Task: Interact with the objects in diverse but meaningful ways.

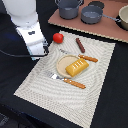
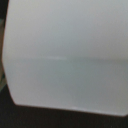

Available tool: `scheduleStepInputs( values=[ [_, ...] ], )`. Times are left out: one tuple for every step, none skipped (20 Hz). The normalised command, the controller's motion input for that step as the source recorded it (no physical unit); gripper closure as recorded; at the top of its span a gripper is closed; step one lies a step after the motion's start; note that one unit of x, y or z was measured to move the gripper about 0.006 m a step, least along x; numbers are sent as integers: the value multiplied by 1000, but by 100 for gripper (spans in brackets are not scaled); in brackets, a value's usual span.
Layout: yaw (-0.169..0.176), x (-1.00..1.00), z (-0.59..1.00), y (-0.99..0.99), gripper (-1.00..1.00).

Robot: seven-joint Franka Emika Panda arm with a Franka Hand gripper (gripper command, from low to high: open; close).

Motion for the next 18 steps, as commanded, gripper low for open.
scheduleStepInputs(
  values=[
    [-77, -46, 1000, 369, -100],
    [-90, -20, 1000, 380, -100],
    [-92, 0, 1000, 397, -100],
    [-93, 0, 1000, 429, -100],
    [-97, 0, 1000, 446, -100],
    [-104, 0, 986, 457, -100],
    [-110, 0, 886, 500, -100],
    [-103, 0, 843, 529, -100],
    [-103, 0, 800, 534, -100],
    [-104, 0, 769, 531, -100],
    [-100, 0, 734, 554, -100],
    [-99, 0, 671, 571, -100],
    [-100, 0, 574, 594, -100],
    [-99, 26, 477, 614, -100],
    [-93, 54, 403, 654, -100],
    [-91, 109, 320, 680, -100],
    [-99, 154, 214, 671, -100],
    [-109, 174, 97, 663, -100]
  ],
)
